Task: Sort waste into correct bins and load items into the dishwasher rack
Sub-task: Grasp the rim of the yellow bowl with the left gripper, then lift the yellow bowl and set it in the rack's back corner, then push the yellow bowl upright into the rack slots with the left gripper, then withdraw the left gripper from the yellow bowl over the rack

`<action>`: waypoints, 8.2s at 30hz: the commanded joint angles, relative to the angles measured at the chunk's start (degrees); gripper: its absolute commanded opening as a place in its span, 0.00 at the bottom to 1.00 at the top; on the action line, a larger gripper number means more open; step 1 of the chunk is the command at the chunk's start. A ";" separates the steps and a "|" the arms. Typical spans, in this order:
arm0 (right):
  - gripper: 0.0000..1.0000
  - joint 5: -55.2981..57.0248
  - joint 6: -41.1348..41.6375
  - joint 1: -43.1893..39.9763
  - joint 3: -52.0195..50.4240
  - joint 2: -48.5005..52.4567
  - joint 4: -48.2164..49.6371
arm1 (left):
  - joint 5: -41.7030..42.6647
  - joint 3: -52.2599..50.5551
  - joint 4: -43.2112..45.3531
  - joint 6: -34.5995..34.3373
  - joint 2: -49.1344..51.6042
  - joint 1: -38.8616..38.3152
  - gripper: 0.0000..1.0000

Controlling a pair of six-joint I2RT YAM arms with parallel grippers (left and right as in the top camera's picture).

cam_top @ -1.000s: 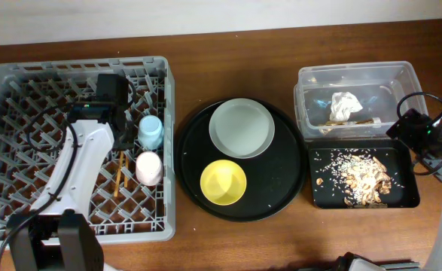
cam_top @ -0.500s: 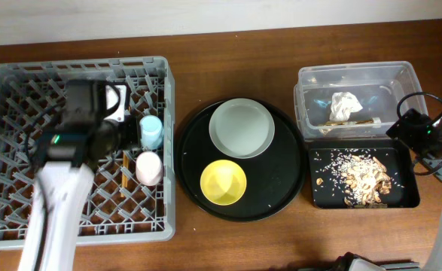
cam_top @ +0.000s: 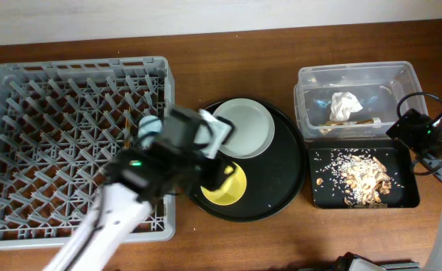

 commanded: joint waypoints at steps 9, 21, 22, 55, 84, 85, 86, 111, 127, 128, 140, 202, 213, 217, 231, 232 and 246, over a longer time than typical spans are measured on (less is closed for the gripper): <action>0.99 0.70 0.02 -0.35 0.68 0.11 0.00 | -20.72 -0.87 6.27 -3.48 19.93 -17.09 0.45; 0.99 0.70 0.02 -0.35 0.68 0.11 0.00 | -19.71 -0.94 5.46 -7.13 26.53 -17.97 0.36; 0.99 0.70 0.04 -0.35 0.68 0.11 -0.02 | -19.69 -0.94 5.46 -7.13 27.21 -18.21 0.37; 0.99 0.70 0.02 -0.35 0.68 0.11 0.00 | -23.80 13.64 -8.20 -3.06 23.58 -17.00 0.00; 0.99 0.70 0.02 -0.35 0.68 0.11 -0.02 | 70.27 35.98 8.41 7.28 49.48 45.57 0.00; 0.99 0.70 0.04 -0.35 0.68 0.11 -0.02 | 70.25 35.98 9.20 7.28 50.58 46.60 0.00; 0.99 0.70 0.02 -0.35 0.68 0.11 -0.02 | 69.79 35.98 9.57 7.28 51.45 47.47 0.00; 0.98 0.70 0.02 -0.35 0.68 0.11 0.00 | 68.13 35.78 17.11 -9.16 54.14 47.95 0.01; 0.99 0.70 0.02 -0.35 0.68 0.11 0.00 | 66.03 35.78 17.22 -9.33 59.49 51.47 0.01; 0.99 0.70 0.02 -0.35 0.68 0.11 0.00 | 66.03 35.78 17.25 -9.46 59.47 52.48 0.01; 0.99 0.70 0.02 -0.35 0.68 0.11 0.00 | 67.73 36.50 16.74 -13.97 56.30 60.00 0.99; 0.99 0.70 0.02 -0.35 0.68 0.11 -0.02 | -31.58 38.45 -3.72 -6.84 36.50 30.40 0.01; 0.99 0.70 0.02 -0.35 0.68 0.11 -0.02 | -31.52 38.47 -12.02 -6.82 42.45 30.67 0.01; 0.99 0.70 0.04 -0.35 0.68 0.11 0.00 | -30.82 38.51 -12.98 -6.82 41.35 30.36 0.00; 0.99 0.70 0.02 -0.35 0.68 0.11 -0.02 | -17.29 37.57 -7.17 -6.82 36.72 24.41 0.32; 0.99 0.70 0.02 -0.35 0.68 0.11 -0.02 | -17.38 37.38 -7.21 -6.82 36.89 23.85 0.32; 0.99 0.70 0.02 -0.35 0.68 0.11 0.00 | -22.67 26.43 -3.30 -7.08 37.59 21.70 0.23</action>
